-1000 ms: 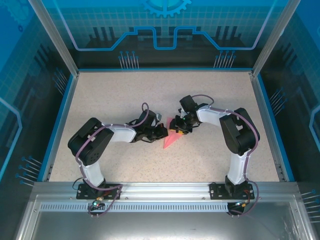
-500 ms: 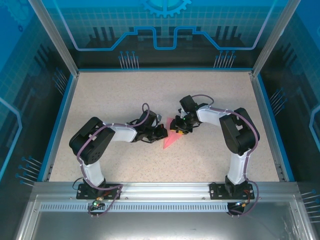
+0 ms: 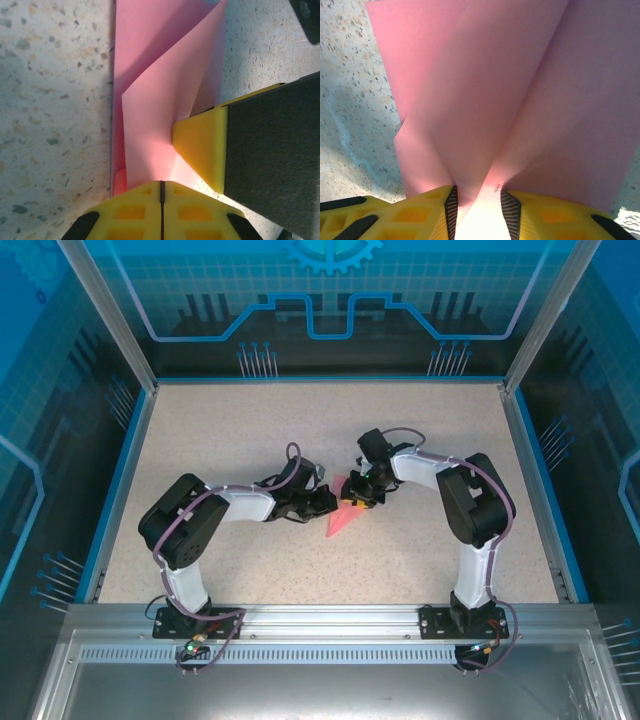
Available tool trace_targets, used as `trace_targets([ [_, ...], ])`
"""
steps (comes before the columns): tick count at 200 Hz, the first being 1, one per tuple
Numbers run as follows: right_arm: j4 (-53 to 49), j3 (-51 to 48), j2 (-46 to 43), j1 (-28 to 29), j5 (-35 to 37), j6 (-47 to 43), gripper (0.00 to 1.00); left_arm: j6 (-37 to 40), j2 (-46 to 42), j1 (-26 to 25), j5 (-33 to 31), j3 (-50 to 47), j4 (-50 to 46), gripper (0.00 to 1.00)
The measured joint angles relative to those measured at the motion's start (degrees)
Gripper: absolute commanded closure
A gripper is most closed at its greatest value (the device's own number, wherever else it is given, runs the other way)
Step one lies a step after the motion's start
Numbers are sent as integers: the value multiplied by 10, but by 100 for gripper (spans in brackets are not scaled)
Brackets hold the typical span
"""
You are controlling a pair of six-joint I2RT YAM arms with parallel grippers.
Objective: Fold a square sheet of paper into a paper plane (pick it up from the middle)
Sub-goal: Fourth fold the wing at the center of the table.
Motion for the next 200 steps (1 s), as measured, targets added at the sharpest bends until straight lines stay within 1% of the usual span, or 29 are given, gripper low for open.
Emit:
trace_targets([
  [23,-6,4,2,0,2,0,67,0,0,0,-2,8,-7,93],
  [154,-20,13,9,1,6,0,68,2,26,0,-4,24,-26,95],
  [200,-37,26,15,12,34,0,68,7,32,0,-6,24,-26,95],
])
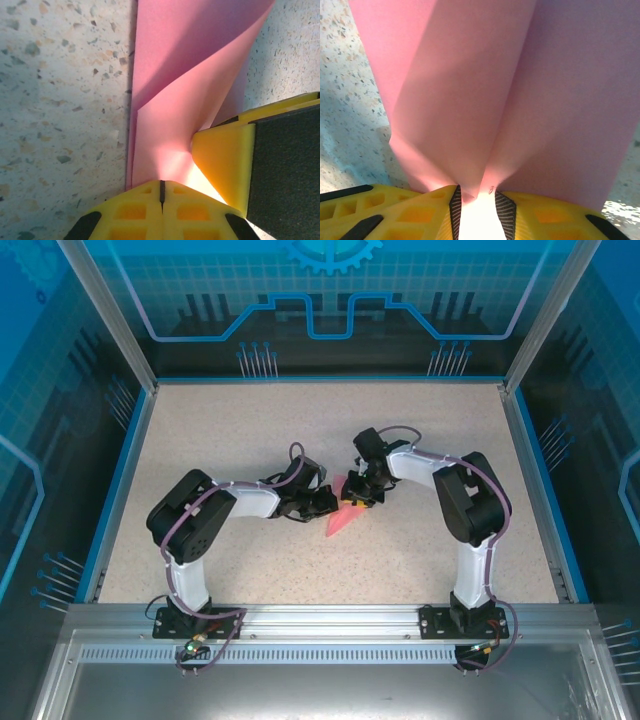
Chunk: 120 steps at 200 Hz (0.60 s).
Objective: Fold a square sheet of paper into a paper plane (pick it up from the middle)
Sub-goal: Fourth fold the wing at the center of the table.
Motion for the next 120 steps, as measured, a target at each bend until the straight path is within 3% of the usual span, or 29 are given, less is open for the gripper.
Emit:
trace_targets([
  [120,12,-11,-24,3,3,-9,68,21,7,-7,-20,34,-60,100],
])
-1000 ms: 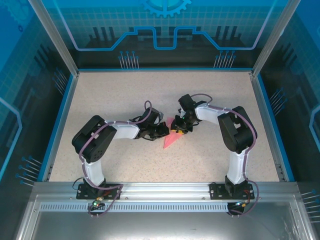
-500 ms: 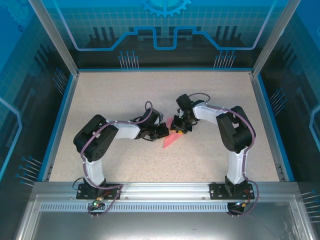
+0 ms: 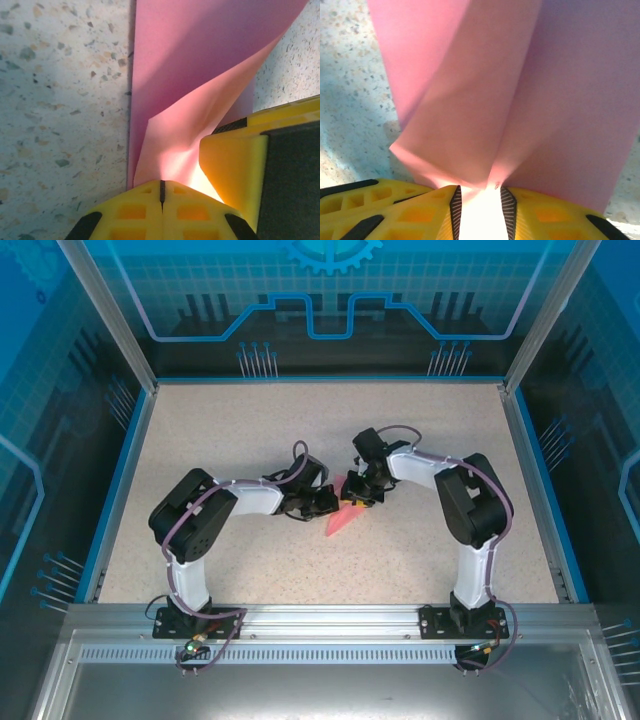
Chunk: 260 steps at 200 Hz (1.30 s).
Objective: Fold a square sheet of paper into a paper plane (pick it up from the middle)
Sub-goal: Fourth fold the wing at the center of the table.
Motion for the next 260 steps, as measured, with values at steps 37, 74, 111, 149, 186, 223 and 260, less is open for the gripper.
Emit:
trace_targets([
  [37,9,-34,-68,-9,-3,-40,81,16,1,-12,-30,22,-41,100],
  [74,52,-39,-76,-9,-47,-76,97,20,5,-15,-38,35,-62,100],
  [111,73,-41,-33,-8,-76,-91,100,20,5,-17,-43,39,-70,100],
  [149,82,-41,5,-8,-92,-97,100,20,6,-18,-46,41,-74,100],
  [186,93,-50,6,-16,-100,-107,100,20,7,-19,-50,46,-83,100],
  [223,118,-68,1,-44,-123,-114,100,28,9,-20,-54,49,-88,100],
  [260,133,-80,-39,-81,-66,-116,100,31,9,-20,-54,49,-89,100],
])
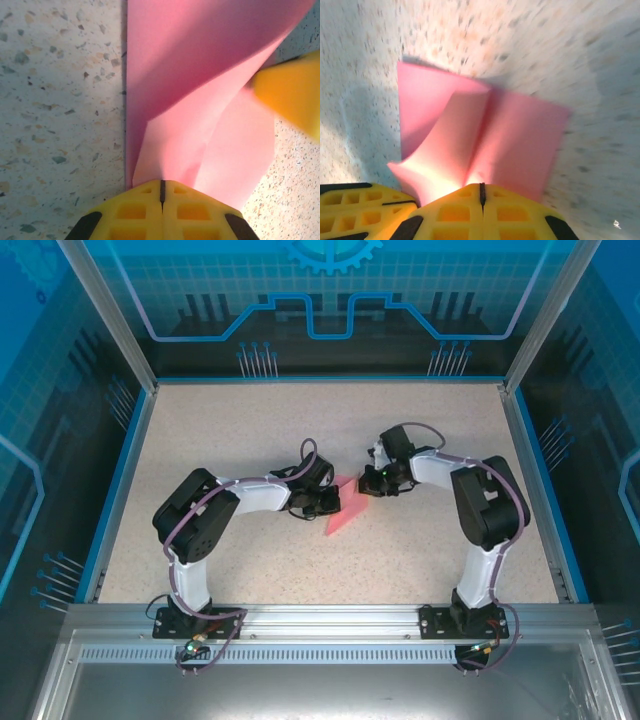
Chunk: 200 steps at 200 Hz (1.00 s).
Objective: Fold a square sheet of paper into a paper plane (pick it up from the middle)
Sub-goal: Fourth fold the wing at the center of the table.
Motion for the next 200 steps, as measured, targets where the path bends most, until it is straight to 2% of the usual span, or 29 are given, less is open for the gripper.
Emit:
trace_targets([
  [30,16,4,-19,29,3,-11,100,0,0,0,0,0,0,100],
  [55,19,11,4,63,-8,-19,100,0,0,0,0,0,0,100],
  [77,20,20,33,67,-11,-21,100,0,0,0,0,1,-3,100],
  [146,36,39,76,8,-86,-14,100,2,1,0,-2,0,0,100],
  [200,57,87,89,-78,5,3,100,4,2,0,-2,0,1,100],
])
